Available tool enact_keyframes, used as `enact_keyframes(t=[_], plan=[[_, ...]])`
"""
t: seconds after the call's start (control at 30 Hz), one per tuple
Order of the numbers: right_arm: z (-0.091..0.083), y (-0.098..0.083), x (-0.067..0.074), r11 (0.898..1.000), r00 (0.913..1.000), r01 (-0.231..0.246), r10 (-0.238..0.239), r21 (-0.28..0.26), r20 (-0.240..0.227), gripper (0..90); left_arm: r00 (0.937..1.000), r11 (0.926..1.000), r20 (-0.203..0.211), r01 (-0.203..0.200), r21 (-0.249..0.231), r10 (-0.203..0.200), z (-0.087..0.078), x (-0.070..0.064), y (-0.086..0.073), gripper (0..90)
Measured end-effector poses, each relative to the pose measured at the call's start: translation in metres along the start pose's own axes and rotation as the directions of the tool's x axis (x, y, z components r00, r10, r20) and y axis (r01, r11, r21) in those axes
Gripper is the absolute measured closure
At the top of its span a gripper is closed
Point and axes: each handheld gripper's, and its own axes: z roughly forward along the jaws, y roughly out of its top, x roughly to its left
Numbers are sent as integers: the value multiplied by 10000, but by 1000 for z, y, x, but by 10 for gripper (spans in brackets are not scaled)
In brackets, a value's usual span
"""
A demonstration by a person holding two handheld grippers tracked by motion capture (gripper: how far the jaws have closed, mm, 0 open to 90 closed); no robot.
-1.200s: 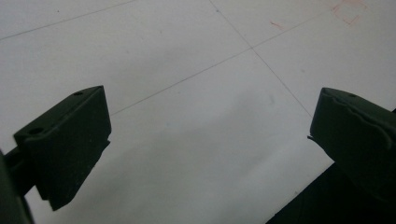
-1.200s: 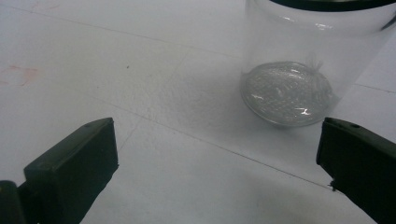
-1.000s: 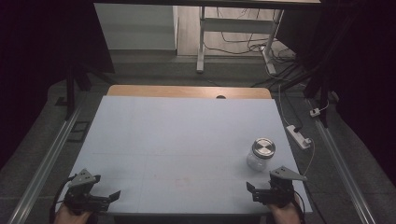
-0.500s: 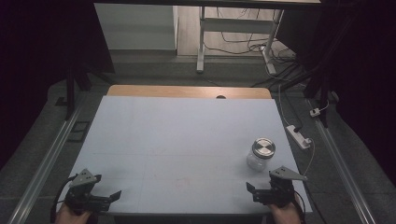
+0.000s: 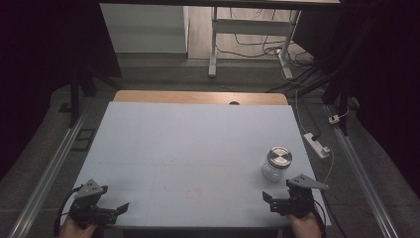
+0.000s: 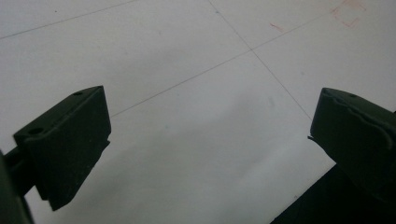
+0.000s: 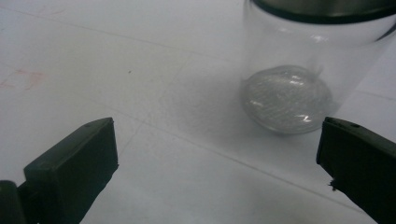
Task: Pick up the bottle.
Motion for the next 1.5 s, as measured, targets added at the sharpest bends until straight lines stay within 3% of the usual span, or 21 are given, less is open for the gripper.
enact_keyframes(t=[0.17, 0.33, 0.53, 0.77, 1.5], plan=[[3, 2, -2, 9996, 9997, 219, -216, -187, 117, 0, 10000, 10000, -63, 0, -22, 0, -1, 0, 0, 0], [6, 4, -3, 9989, 9990, 362, -354, -282, 282, 0, 9993, 9992, -245, -292, 262, 299, 2, -4, 2, 0], [12, 5, -13, 10000, 9990, -8, 9, -26, 440, 0, 9996, 9993, -177, -234, 278, 239, 2, -3, 2, 0], [18, 10, -23, 10000, 9953, 14, -15, 12, 967, 0, 9996, 9994, -140, -222, 270, 226, 2, -3, 2, 0], [46, 27, -36, 9994, 9961, 331, -321, -109, 825, 0, 9995, 9990, 236, -211, 406, 202, 4, -1, 2, 0]])
